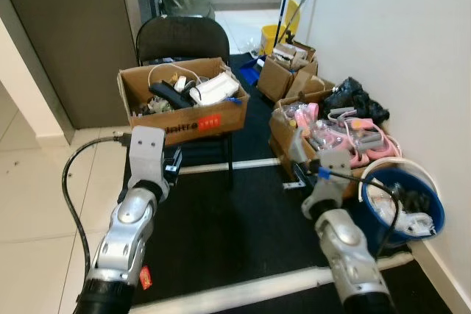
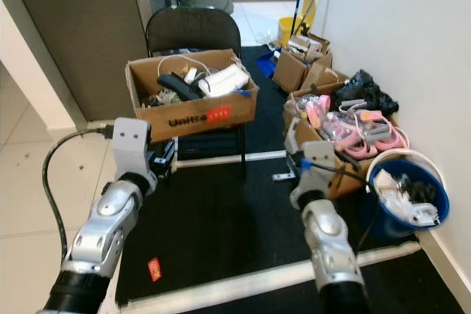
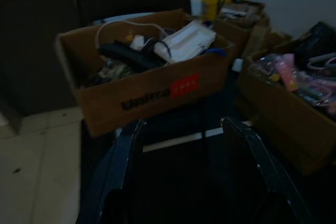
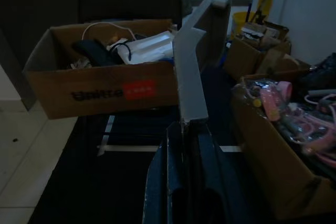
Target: Picking trash to rubbish bin
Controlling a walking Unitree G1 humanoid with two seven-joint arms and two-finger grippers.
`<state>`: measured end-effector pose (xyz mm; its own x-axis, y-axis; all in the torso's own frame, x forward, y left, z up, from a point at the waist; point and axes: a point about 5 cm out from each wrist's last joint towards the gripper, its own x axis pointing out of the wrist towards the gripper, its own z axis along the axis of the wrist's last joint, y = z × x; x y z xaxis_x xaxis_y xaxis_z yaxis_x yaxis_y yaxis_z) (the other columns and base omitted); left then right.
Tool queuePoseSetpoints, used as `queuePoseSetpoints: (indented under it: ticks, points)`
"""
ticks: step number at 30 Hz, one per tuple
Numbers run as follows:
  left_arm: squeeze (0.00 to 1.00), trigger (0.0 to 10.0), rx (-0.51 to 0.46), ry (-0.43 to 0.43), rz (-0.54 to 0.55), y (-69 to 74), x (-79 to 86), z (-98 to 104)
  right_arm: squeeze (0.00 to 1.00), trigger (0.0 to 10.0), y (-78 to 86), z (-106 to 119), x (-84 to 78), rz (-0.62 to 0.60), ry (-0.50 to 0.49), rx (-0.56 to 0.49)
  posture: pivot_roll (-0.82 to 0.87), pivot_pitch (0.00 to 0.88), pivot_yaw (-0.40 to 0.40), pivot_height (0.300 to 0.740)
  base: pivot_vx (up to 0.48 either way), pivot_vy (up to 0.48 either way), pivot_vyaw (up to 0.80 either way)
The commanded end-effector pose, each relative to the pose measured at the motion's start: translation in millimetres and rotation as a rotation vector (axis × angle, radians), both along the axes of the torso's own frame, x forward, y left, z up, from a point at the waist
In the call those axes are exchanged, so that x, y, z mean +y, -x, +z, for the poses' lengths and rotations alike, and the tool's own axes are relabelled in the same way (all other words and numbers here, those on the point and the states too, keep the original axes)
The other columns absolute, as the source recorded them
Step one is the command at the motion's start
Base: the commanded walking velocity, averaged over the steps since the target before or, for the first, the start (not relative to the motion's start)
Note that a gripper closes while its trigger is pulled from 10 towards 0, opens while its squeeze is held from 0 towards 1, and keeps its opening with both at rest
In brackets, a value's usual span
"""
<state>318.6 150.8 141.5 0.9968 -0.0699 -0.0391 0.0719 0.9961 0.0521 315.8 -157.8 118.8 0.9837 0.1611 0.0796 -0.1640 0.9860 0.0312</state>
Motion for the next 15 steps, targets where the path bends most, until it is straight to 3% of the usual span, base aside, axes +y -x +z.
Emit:
queuePoseSetpoints:
  ticks: [1, 15]
  points:
    - [0.0, 10.0, 0.028, -0.009, 0.018, 1.4, 4.2, -6.9, 0.0, 10.0, 0.5, -4.0, 4.0, 0.015, 0.005, 0.017, -0.08, 0.095, -0.026, 0.74, 0.428, 0.0, 0.0]
    - [0.0, 10.0, 0.024, -0.018, 0.04, 2.8, 8.4, -6.5, 0.0, 10.0, -6.2, 0.1, 11.3, 0.031, -0.006, 0.01, -0.07, 0.095, -0.041, 0.74, 0.427, 0.0, 0.0]
